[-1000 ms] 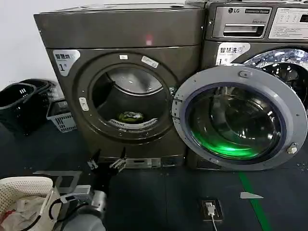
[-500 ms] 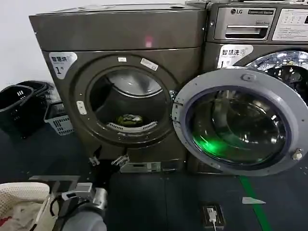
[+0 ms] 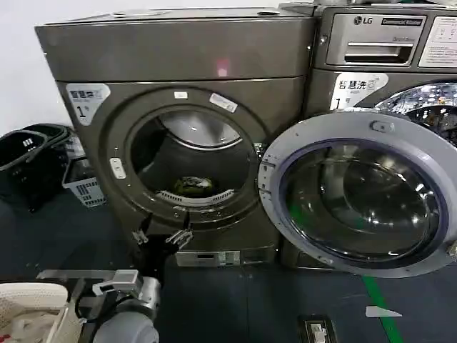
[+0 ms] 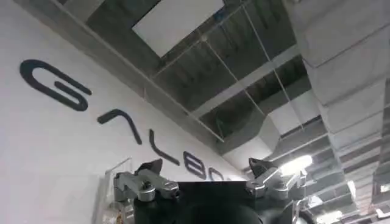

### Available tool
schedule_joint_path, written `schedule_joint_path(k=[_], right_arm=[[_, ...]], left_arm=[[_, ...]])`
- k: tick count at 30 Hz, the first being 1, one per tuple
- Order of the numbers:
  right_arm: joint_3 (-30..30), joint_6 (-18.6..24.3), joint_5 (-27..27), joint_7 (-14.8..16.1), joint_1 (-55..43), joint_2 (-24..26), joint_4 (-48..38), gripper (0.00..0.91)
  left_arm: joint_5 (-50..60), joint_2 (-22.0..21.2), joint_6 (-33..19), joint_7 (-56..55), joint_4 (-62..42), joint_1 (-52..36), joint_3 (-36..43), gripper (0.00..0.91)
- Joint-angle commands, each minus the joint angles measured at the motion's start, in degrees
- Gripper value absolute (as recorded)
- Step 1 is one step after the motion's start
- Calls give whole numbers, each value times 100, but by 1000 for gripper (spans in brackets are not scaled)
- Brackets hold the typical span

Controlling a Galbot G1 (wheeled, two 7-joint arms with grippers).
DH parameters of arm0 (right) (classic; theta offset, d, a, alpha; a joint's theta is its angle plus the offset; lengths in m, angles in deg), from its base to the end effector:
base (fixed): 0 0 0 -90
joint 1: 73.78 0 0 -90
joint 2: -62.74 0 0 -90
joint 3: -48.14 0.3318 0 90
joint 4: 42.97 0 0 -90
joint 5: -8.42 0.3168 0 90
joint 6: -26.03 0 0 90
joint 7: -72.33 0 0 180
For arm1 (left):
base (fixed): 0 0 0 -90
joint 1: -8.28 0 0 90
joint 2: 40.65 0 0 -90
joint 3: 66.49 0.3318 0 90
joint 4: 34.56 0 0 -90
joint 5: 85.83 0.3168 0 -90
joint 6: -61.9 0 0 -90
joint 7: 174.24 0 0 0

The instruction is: Grasp the clothes from the dryer.

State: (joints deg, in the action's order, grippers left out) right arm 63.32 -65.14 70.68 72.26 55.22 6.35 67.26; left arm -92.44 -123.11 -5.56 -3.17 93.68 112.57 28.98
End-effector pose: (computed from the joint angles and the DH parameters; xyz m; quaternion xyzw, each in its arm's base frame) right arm -0.0770 -0.3620 0.0285 0.4253 0.8003 -0.1318 0.4016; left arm 0.2060 -0.0057 -0.1945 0.0076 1.0000 -0.0022 0.0045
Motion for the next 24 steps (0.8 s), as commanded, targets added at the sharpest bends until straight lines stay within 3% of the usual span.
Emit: schedule_joint_path(k=[1,13,17,19,24], right_arm=[[-7,7,-24,-13,3,10,19,907],[61,-144,-82,-101,54,-32,128,907],[58,-212,-419,-100,59,-42,157,907],[76,-221,-853,-178,71,-70,162,907],[128,-80,-1030,-130,141,-110,127,907]], left_arm=[[14,4,-3,3,0,1,-8,907],[94,-62,-93,10,-43,-42,1,907],[89,-103,-242,30,-255,-298,-43,907],[19,-184,-314,23,-491,-570,-110,907],[18,-274,-457,9,-1338,-1338,-53,907]])
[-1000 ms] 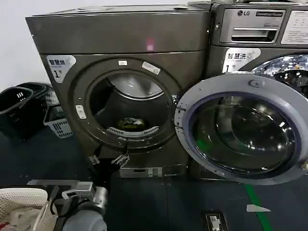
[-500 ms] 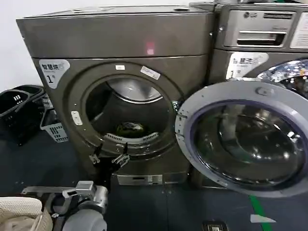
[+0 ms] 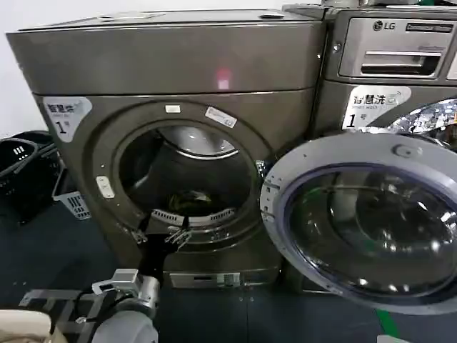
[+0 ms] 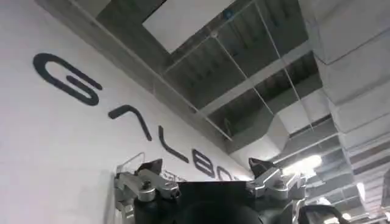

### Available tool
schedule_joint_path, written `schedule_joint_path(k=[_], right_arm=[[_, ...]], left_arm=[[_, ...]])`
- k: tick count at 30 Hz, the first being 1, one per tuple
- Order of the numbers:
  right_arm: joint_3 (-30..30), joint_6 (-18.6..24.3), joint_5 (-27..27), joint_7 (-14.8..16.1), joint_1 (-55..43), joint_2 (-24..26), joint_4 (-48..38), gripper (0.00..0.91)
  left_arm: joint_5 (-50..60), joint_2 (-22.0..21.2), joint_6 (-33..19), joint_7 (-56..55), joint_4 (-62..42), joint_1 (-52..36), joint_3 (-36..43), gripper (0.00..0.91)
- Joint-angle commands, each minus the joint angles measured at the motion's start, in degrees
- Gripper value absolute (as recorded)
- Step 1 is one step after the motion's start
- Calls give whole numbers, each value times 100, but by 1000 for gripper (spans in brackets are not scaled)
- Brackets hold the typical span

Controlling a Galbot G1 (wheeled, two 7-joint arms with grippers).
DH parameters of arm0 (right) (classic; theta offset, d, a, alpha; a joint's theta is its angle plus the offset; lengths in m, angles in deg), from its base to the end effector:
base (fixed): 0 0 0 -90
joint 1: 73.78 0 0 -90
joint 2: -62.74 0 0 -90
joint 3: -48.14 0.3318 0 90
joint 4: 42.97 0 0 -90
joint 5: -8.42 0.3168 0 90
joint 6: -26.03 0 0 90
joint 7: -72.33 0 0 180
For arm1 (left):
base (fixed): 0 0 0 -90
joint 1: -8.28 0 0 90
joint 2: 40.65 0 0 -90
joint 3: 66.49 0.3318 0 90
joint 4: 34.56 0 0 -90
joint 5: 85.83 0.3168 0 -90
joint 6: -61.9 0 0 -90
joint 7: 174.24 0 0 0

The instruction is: Grasp the clothes from the dryer.

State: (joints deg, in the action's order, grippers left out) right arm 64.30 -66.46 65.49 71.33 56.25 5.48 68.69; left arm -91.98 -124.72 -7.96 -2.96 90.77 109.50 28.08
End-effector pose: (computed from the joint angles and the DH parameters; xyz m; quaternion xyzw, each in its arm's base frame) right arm -0.0806 -0.3541 0.0314 0.4508 0.7931 -0.1714 0.3720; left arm 0.2235 -0.0051 -0.1972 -0.0054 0.9995 -0.0107 0.0284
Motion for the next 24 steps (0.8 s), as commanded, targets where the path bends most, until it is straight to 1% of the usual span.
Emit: schedule_joint_path(k=[1,5,8,11,20,24], right_arm=[[42,67,-601,-40,47,-23,-20,907],[114,138,-660,-25,96,-30,33,907],[134,168,-678,-12,112,-48,23,907],[108,192,-691,-6,100,-86,36,907],[65,233,-687,11,82,-128,37,907],[99,282,-669,14,100,-115,-22,907]], left_arm=[[-25,-113,-222,-13,-1206,-1172,86,907],[111,-130,-434,-47,-2365,-2011,208,907],[-56,-160,-458,-42,-2917,-2664,200,907],[-123,-168,-582,-27,-3689,-3147,231,907],[-158,-60,-887,201,-5357,-4458,343,907],[209,256,172,1277,-5976,-5018,635,907]])
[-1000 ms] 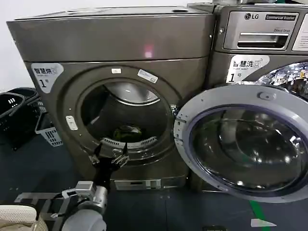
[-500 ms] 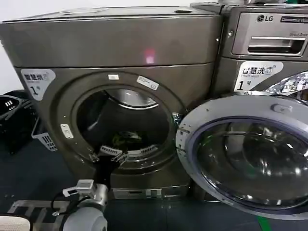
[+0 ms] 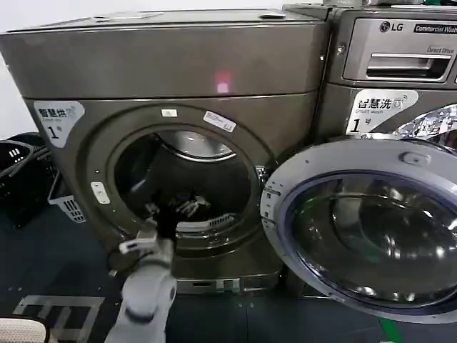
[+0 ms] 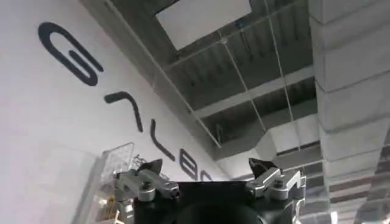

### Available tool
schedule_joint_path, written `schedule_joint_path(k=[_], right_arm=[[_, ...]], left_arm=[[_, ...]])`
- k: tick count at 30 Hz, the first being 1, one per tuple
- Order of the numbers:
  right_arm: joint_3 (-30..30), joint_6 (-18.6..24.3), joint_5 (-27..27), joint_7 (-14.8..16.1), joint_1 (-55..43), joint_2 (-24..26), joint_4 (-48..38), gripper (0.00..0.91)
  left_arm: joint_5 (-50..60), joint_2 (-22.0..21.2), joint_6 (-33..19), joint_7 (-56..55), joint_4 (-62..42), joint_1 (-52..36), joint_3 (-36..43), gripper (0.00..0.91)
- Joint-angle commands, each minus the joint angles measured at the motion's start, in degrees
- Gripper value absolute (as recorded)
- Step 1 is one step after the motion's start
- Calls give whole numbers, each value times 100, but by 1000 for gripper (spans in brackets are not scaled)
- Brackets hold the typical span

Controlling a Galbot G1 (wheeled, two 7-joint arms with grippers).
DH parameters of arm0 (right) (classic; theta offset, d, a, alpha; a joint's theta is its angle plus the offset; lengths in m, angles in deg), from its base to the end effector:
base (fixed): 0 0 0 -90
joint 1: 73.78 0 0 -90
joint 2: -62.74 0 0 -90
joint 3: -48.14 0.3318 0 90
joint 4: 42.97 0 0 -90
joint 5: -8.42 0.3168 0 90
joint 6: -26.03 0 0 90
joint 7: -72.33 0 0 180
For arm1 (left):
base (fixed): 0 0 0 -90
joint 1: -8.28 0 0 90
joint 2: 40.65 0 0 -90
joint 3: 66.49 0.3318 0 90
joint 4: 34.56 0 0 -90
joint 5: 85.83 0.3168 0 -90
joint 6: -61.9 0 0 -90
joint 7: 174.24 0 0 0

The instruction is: Grasp the clothes from the dryer.

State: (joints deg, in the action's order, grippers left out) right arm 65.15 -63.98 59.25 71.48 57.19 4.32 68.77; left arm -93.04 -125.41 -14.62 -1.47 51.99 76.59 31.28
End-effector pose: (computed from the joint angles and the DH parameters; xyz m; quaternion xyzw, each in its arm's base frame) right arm -0.0882 -0.3520 0.0298 0.4748 0.7713 -0.2279 0.3575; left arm 0.4217 -0.0105 -0.2125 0.0026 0.9994 0.0028 0.0345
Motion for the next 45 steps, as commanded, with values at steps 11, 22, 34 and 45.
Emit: schedule_joint_path(k=[11,22,34,45], right_arm=[[-53,72,-64,0,-42,-3,-87,907],[-104,145,-160,18,-80,-47,-171,907],[-234,199,-240,33,-134,-140,-119,907],[-374,232,-342,38,-195,-166,-50,907]], left_arm=[[2688,694,785,3904,-4063,-3062,1681,907],[4180,562,-1378,5540,-6165,-4197,2879,907],[5702,468,-1316,6175,-6715,-4747,3580,907],[5914,433,-1099,6159,-7020,-4758,3919,907]])
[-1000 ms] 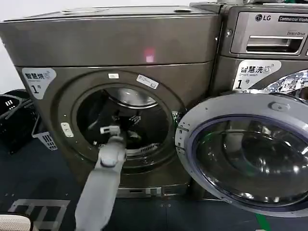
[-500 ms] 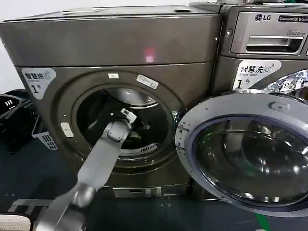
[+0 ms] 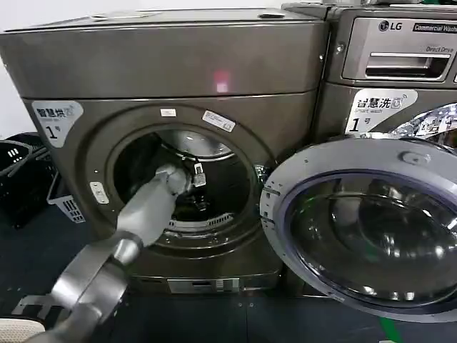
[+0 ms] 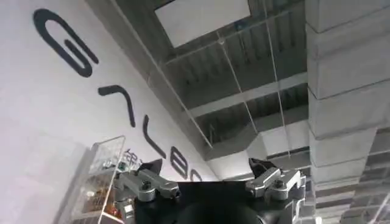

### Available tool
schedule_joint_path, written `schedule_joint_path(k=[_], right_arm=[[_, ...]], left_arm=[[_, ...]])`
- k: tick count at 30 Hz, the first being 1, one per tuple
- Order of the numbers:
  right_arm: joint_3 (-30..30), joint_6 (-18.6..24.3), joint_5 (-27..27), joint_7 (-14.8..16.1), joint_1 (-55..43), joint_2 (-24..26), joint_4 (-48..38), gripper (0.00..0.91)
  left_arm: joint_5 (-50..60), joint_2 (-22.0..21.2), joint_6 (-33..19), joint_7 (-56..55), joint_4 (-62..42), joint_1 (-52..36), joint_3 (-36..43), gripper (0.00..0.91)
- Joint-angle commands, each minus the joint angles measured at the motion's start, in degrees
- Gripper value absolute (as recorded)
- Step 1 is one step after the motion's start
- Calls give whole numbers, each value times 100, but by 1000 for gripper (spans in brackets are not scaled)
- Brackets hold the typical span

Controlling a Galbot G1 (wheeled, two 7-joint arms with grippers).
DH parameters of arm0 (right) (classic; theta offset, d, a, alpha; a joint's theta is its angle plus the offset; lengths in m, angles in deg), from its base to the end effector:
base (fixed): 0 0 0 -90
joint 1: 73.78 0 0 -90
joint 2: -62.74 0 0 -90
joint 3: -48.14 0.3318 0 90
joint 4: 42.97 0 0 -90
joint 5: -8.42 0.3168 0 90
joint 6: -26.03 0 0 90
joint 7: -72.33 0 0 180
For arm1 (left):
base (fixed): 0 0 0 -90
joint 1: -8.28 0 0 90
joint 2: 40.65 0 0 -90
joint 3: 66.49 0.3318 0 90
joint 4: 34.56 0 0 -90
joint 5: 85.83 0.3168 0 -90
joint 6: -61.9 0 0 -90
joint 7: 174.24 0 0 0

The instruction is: Grasp the clothes from the dryer.

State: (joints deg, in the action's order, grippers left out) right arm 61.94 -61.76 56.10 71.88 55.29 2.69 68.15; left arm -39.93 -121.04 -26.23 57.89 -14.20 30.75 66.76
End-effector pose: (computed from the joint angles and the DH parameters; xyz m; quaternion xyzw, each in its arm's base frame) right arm -0.0833 -0.3573 0.0093 0.4835 0.7689 -0.2320 0.3480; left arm 0.6152 0.0305 -0.1676 -0.3683 -0.6075 -0.6176 0.3374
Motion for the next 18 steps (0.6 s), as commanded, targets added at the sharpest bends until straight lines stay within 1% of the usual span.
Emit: schedule_joint_path(k=[1,8,12,16,17,18], right_arm=[[-53,11,-29,-2,-4,-3,11,907],[-57,37,-36,7,23,-1,37,907],[-36,51,-36,14,49,3,33,907],[-37,60,-41,17,60,22,36,907],[-37,59,-43,16,60,27,38,907],[-39,61,-43,18,60,28,40,907]], left_arm=[[517,-7,77,244,-437,-175,363,907],[12,-25,-107,301,-496,-99,289,907],[-306,-48,-99,78,-588,-29,155,907],[-319,-50,-94,93,-593,119,23,907],[-316,-49,-95,102,-600,144,8,785],[-316,-45,-95,128,-599,161,-6,387]])
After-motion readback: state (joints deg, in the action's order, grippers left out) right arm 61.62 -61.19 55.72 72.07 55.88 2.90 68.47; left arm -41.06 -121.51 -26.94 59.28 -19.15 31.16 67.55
